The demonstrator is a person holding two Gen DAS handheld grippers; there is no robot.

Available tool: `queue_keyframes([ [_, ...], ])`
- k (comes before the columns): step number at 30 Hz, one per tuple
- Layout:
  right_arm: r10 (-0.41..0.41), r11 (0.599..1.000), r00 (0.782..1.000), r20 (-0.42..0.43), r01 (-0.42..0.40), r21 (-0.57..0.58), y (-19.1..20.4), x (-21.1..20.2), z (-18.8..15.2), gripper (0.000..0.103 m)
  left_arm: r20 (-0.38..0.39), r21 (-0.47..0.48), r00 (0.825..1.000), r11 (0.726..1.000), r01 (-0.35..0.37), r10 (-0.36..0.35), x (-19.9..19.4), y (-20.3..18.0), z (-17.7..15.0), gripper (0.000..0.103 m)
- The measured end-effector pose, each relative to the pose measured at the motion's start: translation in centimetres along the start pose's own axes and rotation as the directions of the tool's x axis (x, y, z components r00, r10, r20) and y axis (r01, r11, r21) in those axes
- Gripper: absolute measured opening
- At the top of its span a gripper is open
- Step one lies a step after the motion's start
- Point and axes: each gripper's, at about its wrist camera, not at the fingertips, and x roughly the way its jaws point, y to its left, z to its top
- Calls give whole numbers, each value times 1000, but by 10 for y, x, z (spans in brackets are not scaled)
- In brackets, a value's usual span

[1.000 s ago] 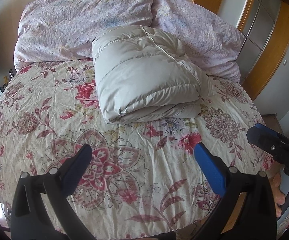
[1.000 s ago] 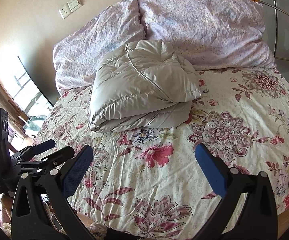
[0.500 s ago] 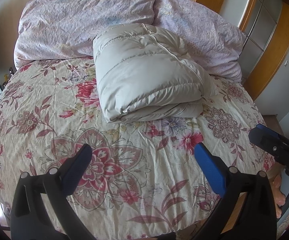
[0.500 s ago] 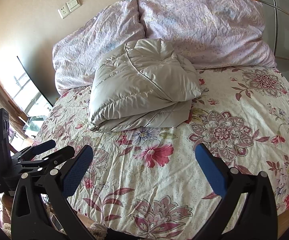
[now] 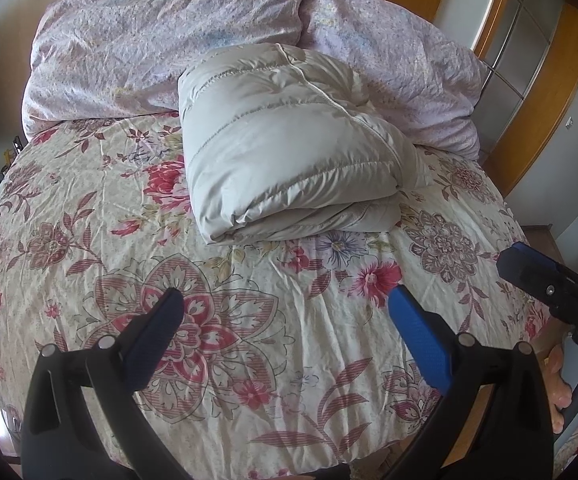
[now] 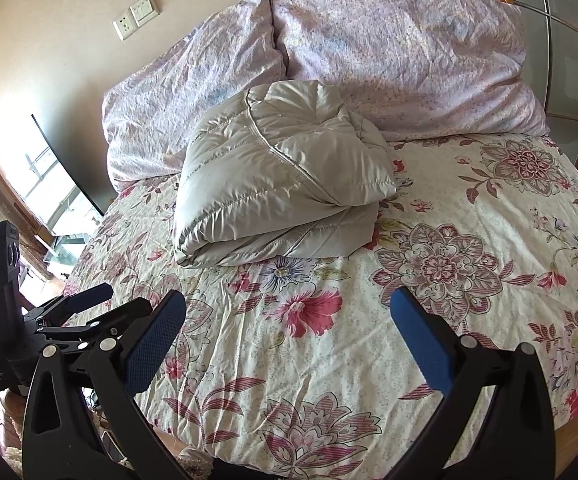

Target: Fold large clothes

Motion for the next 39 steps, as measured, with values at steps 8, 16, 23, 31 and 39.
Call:
queue_keyframes([
  [8, -1, 1000, 1000, 2, 1, -3, 1, -1, 1, 102, -3, 7, 1000, 1000, 13, -13, 0, -2, 0, 101],
  [16, -6, 1000, 1000, 3, 6, -1, 0, 0, 3, 102, 9, 13, 1000, 1000, 13, -13, -1, -3, 1, 101],
  [23, -7, 1000, 1000, 3, 7, -1, 0, 0, 3, 102, 9, 12, 1000, 1000, 13, -13, -1, -4, 1, 101],
  [31, -8, 1000, 1000, 3, 8, -2, 1, 0, 3, 102, 6, 11, 1000, 1000, 13, -13, 0, -4, 1, 101],
  [39, -6, 1000, 1000, 1, 6, -1, 0, 2, 2, 102, -4, 8, 1000, 1000, 17, -17, 3, -3, 0, 101],
])
